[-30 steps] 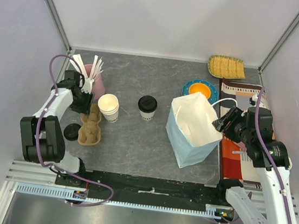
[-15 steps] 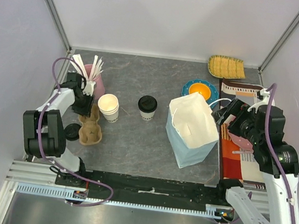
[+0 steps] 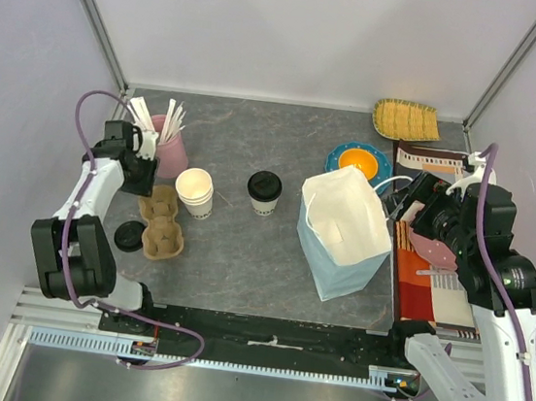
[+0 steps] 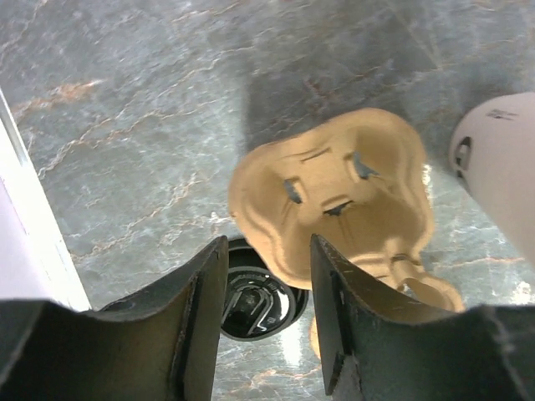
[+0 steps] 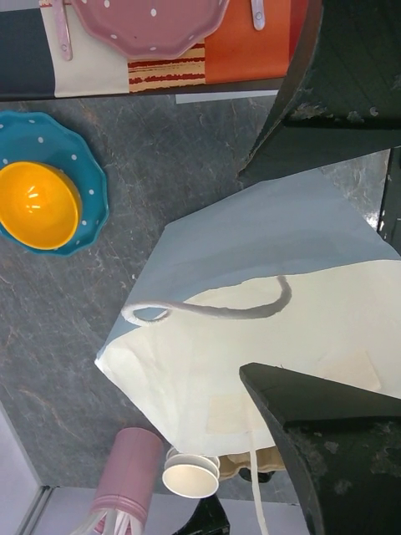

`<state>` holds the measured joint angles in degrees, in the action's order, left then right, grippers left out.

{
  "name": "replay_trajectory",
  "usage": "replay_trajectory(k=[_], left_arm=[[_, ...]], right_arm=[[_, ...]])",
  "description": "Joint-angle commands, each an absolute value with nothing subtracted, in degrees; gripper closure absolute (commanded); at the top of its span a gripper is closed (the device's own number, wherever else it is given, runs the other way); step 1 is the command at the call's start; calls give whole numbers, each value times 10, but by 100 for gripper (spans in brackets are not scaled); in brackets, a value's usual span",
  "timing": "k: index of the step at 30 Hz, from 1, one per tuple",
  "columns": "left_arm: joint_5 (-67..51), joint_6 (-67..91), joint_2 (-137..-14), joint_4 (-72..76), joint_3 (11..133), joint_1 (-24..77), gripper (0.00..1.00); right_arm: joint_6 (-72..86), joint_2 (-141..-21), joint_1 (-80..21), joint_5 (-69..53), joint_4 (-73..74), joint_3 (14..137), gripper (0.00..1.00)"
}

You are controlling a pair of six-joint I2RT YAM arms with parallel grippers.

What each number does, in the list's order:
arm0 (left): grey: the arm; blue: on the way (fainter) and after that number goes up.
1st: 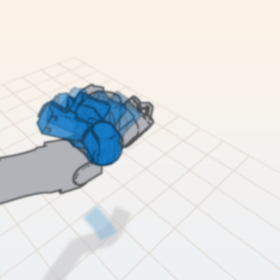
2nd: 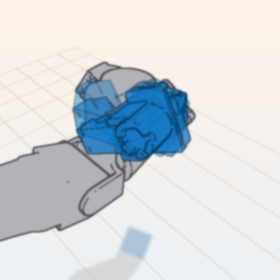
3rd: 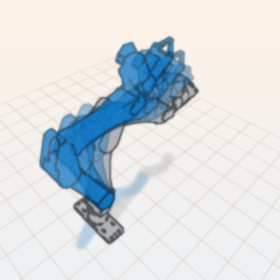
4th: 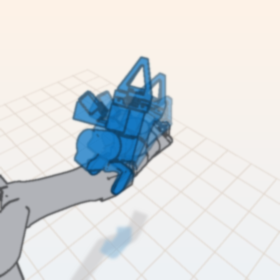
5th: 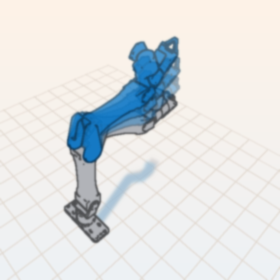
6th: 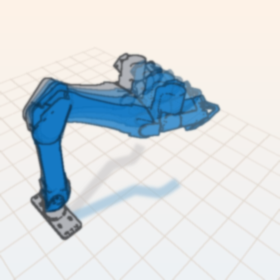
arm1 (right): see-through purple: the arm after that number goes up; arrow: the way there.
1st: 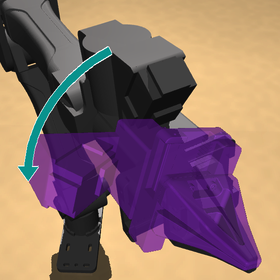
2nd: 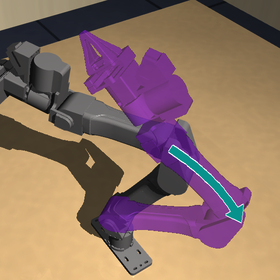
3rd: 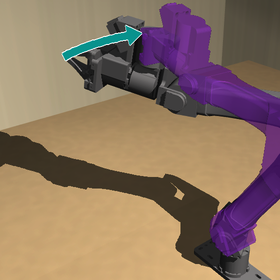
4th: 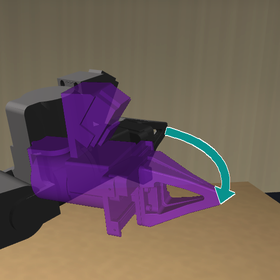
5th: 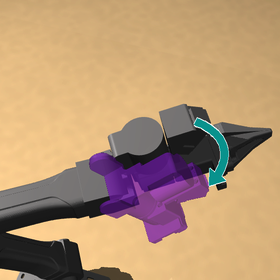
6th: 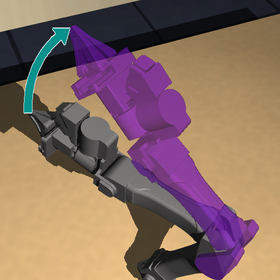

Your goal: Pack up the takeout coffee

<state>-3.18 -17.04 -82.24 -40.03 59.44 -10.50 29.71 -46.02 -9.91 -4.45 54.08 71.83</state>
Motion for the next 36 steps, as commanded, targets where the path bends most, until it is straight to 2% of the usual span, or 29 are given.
replay_trajectory(k=[1, 7, 13, 18, 19, 22, 36], left_arm=[[-21, -172, -854, -387, 601, -134, 48], [-38, -156, -900, -371, 593, -134, 47], [-65, -144, -908, -373, 591, -134, 57], [-69, -149, -887, -383, 584, -136, 79], [-69, -149, -882, -388, 583, -137, 87], [-75, -151, -871, -397, 582, -136, 98], [-78, -154, -723, -465, 627, -147, 98]], right_arm=[[281, -457, -101, -29, 531, 733, 2], [277, -455, -101, -26, 532, 732, 2], [279, -455, -101, -25, 532, 735, 2], [280, -452, -101, -22, 533, 737, 2], [281, -451, -101, -21, 533, 737, 2], [280, -453, -100, -19, 533, 739, 2], [254, -442, -101, 8, 527, 788, 2]])
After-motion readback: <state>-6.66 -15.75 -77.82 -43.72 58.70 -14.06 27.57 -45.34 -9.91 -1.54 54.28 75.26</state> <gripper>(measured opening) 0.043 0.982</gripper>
